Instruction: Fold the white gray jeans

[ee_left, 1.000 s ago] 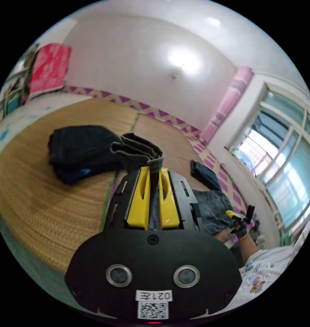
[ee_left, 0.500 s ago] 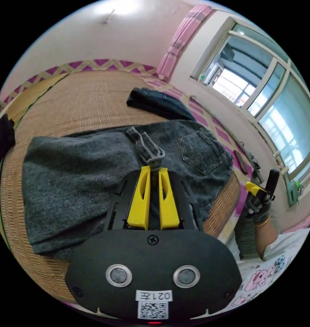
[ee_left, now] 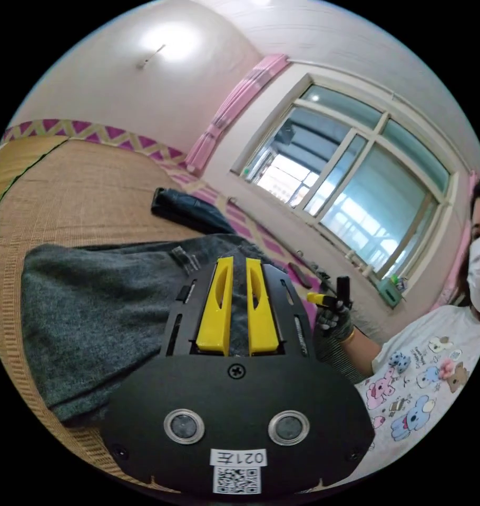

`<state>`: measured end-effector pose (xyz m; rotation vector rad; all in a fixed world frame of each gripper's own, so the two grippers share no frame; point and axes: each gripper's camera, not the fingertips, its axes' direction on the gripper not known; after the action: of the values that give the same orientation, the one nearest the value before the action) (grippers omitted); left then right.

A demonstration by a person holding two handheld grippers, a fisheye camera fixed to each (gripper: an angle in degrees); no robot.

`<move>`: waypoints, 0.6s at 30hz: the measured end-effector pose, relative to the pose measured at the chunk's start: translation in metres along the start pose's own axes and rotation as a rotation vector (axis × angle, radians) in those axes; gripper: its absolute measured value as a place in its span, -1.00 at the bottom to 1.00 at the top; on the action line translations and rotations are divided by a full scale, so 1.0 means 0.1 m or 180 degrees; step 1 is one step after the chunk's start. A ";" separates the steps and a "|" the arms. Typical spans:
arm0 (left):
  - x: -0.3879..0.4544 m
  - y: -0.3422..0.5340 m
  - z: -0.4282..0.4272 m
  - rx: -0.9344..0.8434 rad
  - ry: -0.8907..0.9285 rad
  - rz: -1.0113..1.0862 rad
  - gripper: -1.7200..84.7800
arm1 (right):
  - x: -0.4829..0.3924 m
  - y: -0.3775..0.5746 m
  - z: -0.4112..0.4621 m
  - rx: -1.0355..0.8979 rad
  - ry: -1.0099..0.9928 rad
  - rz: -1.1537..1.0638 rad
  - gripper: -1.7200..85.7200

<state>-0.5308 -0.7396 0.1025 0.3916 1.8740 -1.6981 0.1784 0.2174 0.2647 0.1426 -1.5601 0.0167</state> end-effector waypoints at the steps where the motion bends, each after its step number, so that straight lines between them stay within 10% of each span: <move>1: -0.03 0.00 0.10 -0.0153 -0.0191 -0.0069 -0.84 | 0.01 0.01 0.00 0.0007 -0.0021 0.0020 -0.81; 12: 0.07 0.18 1.19 -0.1383 -0.0831 0.0401 -0.79 | 0.02 0.03 -0.01 -0.0030 -0.0162 0.0062 -0.81; 18: -0.01 0.17 0.95 -0.0806 -0.0486 0.0053 -0.97 | 0.06 0.05 -0.05 -0.0010 -0.0234 0.0132 -0.82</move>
<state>-0.5003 -0.8292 0.0867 0.1706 1.9345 -1.4144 0.1831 0.2223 0.2711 0.1095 -1.6363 0.0419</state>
